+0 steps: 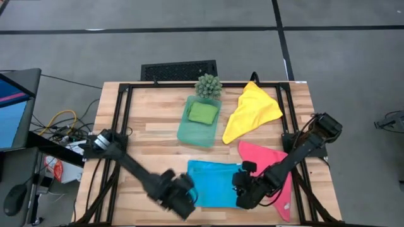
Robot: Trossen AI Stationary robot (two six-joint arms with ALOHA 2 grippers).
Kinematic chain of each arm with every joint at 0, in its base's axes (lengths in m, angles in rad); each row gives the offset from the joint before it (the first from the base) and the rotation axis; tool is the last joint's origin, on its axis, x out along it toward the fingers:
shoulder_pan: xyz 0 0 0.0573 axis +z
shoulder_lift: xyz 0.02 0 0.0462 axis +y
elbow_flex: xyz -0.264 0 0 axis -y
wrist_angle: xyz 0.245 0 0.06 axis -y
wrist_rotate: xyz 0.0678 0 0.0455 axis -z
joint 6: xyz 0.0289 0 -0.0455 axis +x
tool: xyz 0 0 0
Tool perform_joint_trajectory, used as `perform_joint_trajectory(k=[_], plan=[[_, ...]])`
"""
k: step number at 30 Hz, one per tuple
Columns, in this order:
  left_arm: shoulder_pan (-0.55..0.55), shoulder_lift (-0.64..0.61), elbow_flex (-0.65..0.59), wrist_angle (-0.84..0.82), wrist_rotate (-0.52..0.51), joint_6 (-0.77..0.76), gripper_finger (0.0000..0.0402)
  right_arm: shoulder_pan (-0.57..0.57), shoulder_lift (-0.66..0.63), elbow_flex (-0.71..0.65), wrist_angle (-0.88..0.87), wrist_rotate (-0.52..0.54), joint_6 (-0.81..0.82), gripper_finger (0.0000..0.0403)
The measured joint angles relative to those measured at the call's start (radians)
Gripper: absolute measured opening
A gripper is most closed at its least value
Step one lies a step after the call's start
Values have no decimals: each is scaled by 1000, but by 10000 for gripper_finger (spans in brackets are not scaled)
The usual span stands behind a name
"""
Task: Fold microfiber towels
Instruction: Fold the blue micro fiber cloth
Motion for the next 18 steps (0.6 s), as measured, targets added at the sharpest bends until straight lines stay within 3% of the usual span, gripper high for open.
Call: perform_joint_trajectory(k=[7,18], plan=[[-88,8,-91,168,-159,-199,147,31,69,-1,46,-11,12,176],[-100,10,-402,671,-161,-233,147,37,72,0,44,-23,34,175]])
